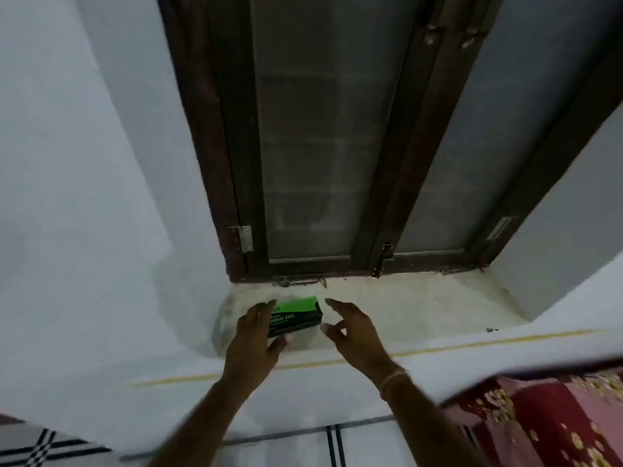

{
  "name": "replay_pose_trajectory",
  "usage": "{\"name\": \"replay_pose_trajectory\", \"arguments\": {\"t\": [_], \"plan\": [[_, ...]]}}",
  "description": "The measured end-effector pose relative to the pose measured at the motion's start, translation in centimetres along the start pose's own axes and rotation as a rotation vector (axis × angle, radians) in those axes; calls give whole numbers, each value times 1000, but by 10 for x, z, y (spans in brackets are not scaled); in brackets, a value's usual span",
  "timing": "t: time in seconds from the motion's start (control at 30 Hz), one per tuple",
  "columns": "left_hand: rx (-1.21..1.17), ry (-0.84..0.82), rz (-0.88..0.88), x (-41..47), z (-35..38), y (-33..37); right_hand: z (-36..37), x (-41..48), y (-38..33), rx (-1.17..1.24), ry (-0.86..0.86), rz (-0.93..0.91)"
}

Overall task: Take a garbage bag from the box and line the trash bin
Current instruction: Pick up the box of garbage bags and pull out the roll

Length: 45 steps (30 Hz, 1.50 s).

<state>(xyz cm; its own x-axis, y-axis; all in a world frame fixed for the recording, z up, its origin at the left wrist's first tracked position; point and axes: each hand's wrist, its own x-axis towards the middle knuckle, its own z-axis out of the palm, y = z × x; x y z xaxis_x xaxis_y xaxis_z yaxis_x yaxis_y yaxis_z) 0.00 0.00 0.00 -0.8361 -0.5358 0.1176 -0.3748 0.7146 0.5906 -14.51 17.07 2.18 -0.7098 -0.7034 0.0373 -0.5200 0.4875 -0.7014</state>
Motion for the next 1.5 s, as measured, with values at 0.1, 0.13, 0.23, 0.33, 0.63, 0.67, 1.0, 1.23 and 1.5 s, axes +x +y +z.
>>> {"name": "replay_pose_trajectory", "arguments": {"t": [0.1,0.13,0.23,0.33,0.63,0.67,1.0,1.23,1.5], "plan": [[31,-54,-60,26,18,-15,12,33,15,39,-83,64],[47,-73,-62,33,21,-19,16,41,16,35,-115,74],[23,-78,-83,43,35,-27,28,62,31,105,-180,91],[-69,-72,-77,47,34,-30,27,70,42,202,-190,122],[-397,-55,-112,40,9,-14,-13,60,35,605,-224,136],[-403,-49,-113,39,6,-9,-17,60,35,669,-253,135],[-487,60,-147,27,-13,9,-27,68,47,267,-20,-117],[-440,84,-104,26,-17,19,-28,60,35,506,-183,-193],[-374,110,-95,24,-25,25,-28,48,36,712,-81,-100]]}}
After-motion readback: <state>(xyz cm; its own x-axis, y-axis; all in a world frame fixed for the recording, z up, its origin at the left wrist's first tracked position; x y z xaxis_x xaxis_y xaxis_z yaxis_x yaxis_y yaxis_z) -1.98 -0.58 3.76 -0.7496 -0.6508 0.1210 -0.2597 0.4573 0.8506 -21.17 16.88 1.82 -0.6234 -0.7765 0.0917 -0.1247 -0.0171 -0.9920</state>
